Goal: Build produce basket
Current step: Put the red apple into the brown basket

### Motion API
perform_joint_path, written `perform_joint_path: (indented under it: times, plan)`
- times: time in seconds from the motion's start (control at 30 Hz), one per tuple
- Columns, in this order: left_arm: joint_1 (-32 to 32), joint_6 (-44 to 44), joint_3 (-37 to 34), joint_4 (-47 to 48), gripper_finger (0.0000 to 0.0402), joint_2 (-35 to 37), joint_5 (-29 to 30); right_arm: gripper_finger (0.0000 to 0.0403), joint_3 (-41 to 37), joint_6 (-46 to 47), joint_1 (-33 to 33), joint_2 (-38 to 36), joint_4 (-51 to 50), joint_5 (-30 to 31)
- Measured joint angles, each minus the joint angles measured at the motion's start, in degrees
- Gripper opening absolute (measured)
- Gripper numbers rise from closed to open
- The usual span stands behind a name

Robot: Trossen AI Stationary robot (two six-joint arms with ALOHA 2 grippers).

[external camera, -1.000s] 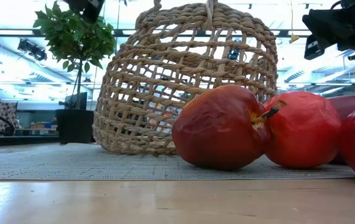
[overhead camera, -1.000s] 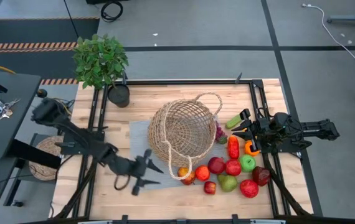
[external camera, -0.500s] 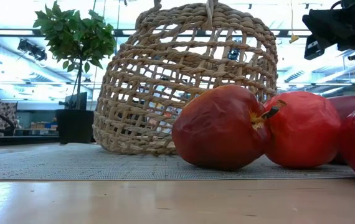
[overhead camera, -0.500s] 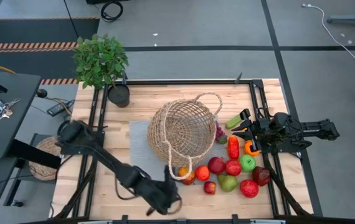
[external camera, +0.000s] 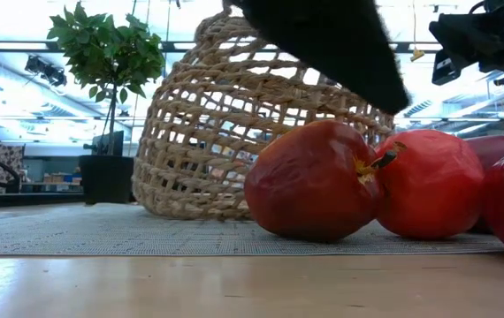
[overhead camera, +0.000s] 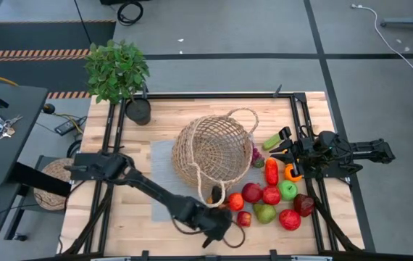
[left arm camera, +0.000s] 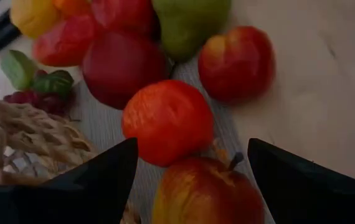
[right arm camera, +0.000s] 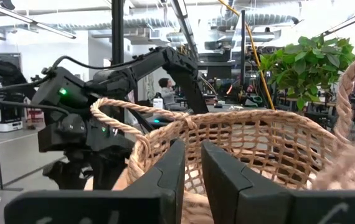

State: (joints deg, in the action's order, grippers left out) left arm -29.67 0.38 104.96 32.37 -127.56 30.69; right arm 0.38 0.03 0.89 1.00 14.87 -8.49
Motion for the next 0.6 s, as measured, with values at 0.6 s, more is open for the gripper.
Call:
perform_joint_path:
  times: [0.6]
  plan:
    - [2.55,9.51,0.68,11.14,0.0314,-0.75,-10.15,0.0062,0.02,-0.02,0.00,0.13,0.04,-0.17]
